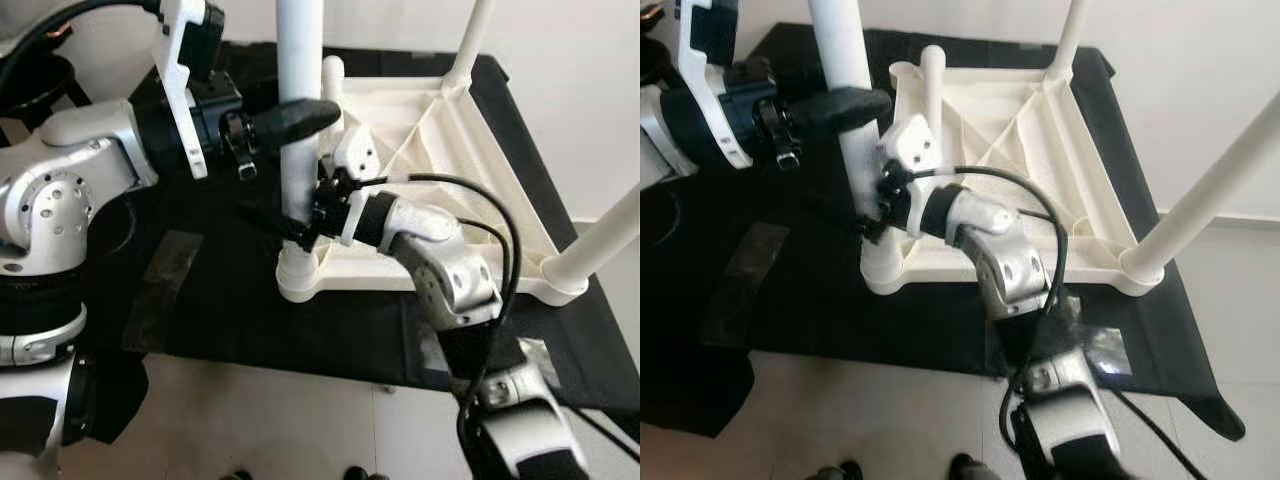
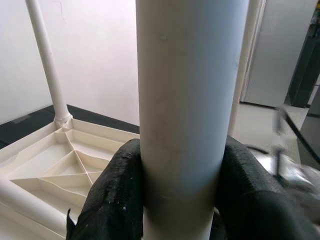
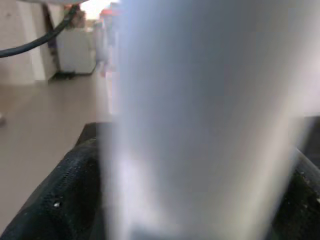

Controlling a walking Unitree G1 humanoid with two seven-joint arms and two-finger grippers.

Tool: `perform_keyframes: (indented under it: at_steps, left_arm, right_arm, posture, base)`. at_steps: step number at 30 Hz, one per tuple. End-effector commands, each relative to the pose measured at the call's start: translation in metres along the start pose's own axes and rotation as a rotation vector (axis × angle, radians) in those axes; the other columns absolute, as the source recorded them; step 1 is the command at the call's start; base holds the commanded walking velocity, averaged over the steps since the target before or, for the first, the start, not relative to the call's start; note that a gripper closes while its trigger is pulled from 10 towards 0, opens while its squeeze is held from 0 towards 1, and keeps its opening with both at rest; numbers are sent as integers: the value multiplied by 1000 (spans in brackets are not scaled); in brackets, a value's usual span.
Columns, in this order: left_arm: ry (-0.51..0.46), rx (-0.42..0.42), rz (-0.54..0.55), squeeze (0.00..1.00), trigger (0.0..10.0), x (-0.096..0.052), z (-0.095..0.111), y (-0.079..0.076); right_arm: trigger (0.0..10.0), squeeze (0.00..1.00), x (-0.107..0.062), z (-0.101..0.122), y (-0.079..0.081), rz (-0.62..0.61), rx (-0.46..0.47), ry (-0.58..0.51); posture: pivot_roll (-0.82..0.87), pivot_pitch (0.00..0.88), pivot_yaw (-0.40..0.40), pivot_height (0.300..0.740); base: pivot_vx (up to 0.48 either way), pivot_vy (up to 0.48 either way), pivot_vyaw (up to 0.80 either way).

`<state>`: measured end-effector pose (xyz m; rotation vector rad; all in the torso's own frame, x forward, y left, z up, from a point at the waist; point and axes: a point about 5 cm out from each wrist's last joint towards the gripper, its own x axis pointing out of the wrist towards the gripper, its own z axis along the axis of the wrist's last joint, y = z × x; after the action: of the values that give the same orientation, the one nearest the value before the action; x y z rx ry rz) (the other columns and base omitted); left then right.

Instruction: Building children table

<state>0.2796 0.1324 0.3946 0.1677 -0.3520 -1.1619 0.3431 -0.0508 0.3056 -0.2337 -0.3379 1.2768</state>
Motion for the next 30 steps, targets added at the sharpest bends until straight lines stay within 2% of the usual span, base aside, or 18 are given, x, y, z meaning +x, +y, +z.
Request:
perform_keyframes:
  at_steps: [1,2,3,5,6,7,8,9,17,27,28,29,30]
  left_arm:
    - [20,-12,-96,0,0,6,0,-13]
    - [20,-12,-96,0,0,6,0,-13]
    - [20,-12,-101,0,0,6,0,-15]
    - [20,-12,-101,0,0,6,0,-15]
    - [20,-12,-105,0,0,6,0,-16]
    - [20,-13,-110,0,0,6,0,-16]
    - [20,-13,-110,0,0,6,0,-16]
    - [20,-13,-113,0,0,6,0,-17]
    - [20,-16,-128,0,0,6,0,-18]
    - [8,-17,-112,0,0,6,-1,-18]
    - [4,-19,-91,169,4275,5,-1,-16]
    - [5,-19,-95,1000,10000,5,-2,-17]
    - [5,-19,-95,1000,10000,5,-2,-17]
  right_arm:
    - [10000,0,3,6,-7,180,12,-21]
    - [10000,0,3,6,-7,180,12,-21]
    - [10000,0,4,9,-8,274,67,-38]
    - [10000,0,4,9,-8,293,79,-43]
    - [10000,0,3,8,-7,345,97,-39]
    - [5804,0,3,7,-6,393,114,-34]
    - [5804,0,3,7,-6,393,114,-34]
    - [0,0,3,5,-6,429,129,-25]
    - [0,0,3,-1,-8,549,158,-11]
    - [0,0,2,-6,-9,542,155,-9]
    - [0,0,2,-7,-10,520,149,-5]
    - [0,0,2,-9,-11,479,132,0]
    - [0,0,2,-9,-11,479,132,0]
  posture:
    - [78,253,-35,740]
    - [78,253,-35,740]
    - [80,254,-35,740]
    - [80,254,-35,740]
    - [84,259,-35,740]
    - [84,260,-35,740]
    - [84,260,-35,740]
    - [84,260,-35,740]
    - [82,268,-32,740]
    - [72,262,-29,740]
    - [70,262,-31,740]
    - [62,260,-37,740]
    - [62,260,-37,740]
  base:
    - [0,0,0]
    - [0,0,0]
    - [0,0,0]
    - [0,0,0]
    - [0,0,0]
    - [0,0,0]
    - [0,0,0]
    - [0,0,0]
    - [0,0,0]
    - [0,0,0]
    - [0,0,0]
    - [0,0,0]
    - [0,0,0]
